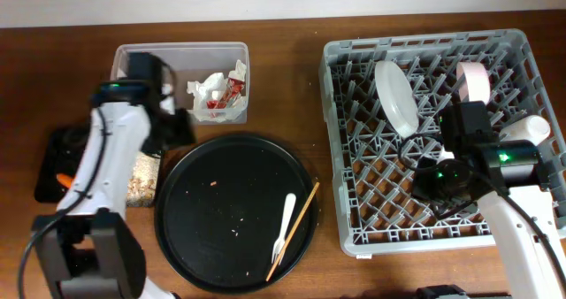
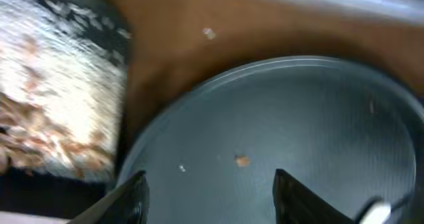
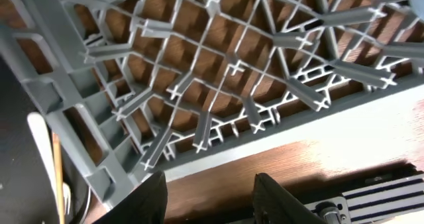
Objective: Sort waste into correct bins and load items into the dishwasher rack
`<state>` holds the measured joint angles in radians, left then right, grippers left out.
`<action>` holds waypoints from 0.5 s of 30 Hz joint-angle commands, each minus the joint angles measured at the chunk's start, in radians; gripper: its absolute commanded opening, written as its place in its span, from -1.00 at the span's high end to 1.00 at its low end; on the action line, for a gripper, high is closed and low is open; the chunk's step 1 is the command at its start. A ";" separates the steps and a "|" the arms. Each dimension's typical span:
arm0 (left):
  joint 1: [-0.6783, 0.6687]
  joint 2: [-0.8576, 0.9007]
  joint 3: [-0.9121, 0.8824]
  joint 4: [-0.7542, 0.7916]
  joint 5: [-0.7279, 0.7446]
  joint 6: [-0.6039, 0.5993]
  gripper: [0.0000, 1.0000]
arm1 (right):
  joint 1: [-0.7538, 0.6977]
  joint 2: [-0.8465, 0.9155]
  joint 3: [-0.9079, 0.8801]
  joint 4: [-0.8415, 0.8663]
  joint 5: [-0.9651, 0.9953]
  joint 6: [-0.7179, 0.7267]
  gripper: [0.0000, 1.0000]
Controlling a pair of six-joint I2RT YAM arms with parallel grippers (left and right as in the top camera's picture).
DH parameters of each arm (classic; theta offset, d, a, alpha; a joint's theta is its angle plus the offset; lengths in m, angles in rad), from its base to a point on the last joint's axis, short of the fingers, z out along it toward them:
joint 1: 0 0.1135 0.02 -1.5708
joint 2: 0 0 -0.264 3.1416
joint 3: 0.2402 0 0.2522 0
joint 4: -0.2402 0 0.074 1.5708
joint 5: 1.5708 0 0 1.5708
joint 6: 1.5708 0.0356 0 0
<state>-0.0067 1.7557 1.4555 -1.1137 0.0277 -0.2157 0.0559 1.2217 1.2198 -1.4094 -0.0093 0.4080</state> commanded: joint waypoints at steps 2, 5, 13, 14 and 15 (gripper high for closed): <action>-0.096 0.001 0.004 -0.112 -0.078 0.024 -0.24 | 0.159 -0.012 -0.002 0.033 -0.164 -0.013 0.08; -0.093 0.001 0.002 -0.120 -0.080 0.024 -0.36 | 0.487 0.004 -0.002 0.174 -0.163 0.141 0.04; -0.093 0.001 0.002 -0.111 -0.080 0.024 -0.42 | 0.880 0.508 -0.002 0.456 -0.165 0.440 -0.01; -0.093 0.001 0.002 -0.110 -0.080 0.024 -0.42 | 0.881 0.560 -0.003 0.460 -0.165 0.470 -0.01; -0.093 0.001 0.002 -0.107 -0.080 0.024 -0.43 | 0.880 0.600 -0.004 0.461 -0.164 0.489 -0.01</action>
<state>-0.1036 1.7557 1.4551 -1.2255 -0.0422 -0.2012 0.9268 1.7401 1.2110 -0.9504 -0.1791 0.8307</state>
